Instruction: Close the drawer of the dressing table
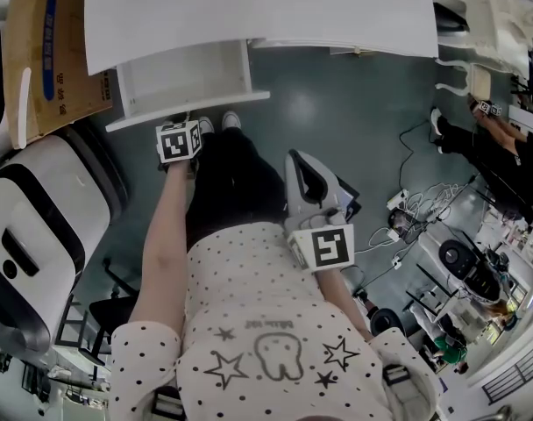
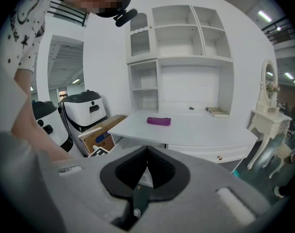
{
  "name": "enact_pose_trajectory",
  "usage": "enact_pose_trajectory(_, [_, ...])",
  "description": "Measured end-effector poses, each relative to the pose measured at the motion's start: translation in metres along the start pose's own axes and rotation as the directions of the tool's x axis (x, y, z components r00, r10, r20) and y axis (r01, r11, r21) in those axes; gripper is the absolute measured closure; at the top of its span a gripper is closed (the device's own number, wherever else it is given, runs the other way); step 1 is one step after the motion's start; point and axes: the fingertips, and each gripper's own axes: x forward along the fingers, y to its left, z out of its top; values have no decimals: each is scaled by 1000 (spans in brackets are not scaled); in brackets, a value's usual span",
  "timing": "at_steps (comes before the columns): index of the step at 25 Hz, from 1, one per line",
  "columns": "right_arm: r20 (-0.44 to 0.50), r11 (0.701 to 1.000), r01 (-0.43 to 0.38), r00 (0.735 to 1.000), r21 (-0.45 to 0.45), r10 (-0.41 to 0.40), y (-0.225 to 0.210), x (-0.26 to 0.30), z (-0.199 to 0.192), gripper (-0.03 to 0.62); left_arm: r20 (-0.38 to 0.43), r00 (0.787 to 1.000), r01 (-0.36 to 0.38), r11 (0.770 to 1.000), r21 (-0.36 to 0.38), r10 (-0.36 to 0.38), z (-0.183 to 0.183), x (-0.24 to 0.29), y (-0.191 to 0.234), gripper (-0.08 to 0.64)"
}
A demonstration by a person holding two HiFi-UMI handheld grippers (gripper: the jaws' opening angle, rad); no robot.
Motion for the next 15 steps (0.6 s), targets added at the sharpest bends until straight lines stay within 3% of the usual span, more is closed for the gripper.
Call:
enact_pose_trajectory(6, [9,1000,13,1000,-3,-13,-3,-1,1,589,2,1000,24,999,-25,-24,2,3,2,471])
enact_pose_trajectory(15, [10,999,40,999,2,-40,-6,-4,3,589,31,999,-8,999,-34,10,6,4,3,471])
